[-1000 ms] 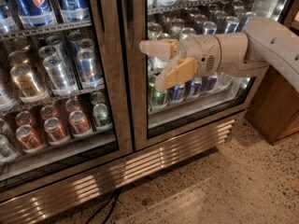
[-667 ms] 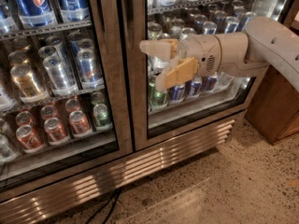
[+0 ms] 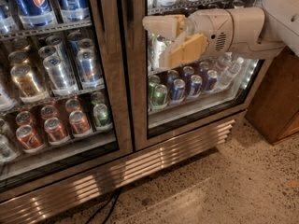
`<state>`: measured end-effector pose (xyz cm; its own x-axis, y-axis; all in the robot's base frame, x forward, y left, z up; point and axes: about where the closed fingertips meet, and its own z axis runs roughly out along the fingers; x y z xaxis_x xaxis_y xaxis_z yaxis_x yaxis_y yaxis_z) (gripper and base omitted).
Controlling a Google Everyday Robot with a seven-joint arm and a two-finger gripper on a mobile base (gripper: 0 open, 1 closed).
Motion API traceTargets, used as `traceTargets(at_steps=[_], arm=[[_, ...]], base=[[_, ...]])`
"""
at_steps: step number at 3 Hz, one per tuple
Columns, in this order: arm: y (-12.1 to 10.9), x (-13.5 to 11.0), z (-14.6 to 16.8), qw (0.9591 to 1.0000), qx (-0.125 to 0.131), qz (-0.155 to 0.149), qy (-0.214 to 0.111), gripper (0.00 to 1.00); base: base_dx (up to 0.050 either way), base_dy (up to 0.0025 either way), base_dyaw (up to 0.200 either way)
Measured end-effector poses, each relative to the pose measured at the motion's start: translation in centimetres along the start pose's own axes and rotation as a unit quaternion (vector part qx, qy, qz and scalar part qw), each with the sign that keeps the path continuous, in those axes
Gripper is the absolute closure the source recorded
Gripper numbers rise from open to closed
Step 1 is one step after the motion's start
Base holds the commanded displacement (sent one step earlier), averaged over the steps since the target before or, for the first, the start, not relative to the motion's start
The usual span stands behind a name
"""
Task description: Open right fridge door
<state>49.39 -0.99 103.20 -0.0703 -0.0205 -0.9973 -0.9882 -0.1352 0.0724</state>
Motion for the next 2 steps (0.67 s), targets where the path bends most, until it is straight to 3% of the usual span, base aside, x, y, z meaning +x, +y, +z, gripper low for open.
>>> traceTargets(at_steps=[1, 2], arm=[[-0.35, -0.52, -0.09, 0.9994, 0.033, 0.0, -0.015, 0.0], [-0.35, -0.52, -0.09, 0.9994, 0.033, 0.0, -0.015, 0.0]], base=[[0.0, 0.0, 0.0], [0.0, 0.0, 0.0]])
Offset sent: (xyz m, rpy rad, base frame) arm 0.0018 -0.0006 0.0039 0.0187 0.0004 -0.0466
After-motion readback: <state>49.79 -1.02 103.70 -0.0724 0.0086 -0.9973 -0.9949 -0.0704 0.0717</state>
